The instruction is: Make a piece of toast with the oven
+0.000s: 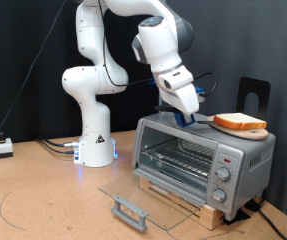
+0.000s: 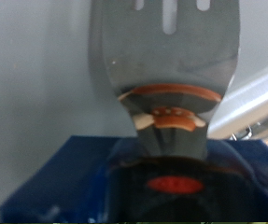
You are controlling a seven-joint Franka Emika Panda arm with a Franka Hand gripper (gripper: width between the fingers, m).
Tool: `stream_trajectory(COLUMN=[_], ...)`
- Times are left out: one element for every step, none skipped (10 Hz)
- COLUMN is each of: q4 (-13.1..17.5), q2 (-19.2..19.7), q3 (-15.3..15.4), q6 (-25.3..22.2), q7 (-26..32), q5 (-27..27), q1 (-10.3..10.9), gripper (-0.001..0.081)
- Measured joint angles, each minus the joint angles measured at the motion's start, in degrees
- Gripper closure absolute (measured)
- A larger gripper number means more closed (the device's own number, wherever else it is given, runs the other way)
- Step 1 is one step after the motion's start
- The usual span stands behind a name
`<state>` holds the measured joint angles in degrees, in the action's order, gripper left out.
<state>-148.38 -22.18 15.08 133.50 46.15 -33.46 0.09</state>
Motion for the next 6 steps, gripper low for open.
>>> stream_trajectory(q4=[0.0,0.05,0.19,0.46,0.93,1.55], q2=[0.32,0.78,1.4,2.04,2.86,3.76], q3=[1.21,2.5,3.72,4.88,5.98,6.91], q6=[0.8,1.93,2.98,4.01,5.13,6.25], q7=[-1.05,-2.28,-3.55,-4.91,-6.47,-7.89], q5=[0.0,0.0,-0.01,-0.02,-0.02,-0.02], q1=[0.02,0.07,0.1,0.11,0.12,0.11], gripper=[0.0394,0.0394,0.0394,0.0394,0.0394,0.0394])
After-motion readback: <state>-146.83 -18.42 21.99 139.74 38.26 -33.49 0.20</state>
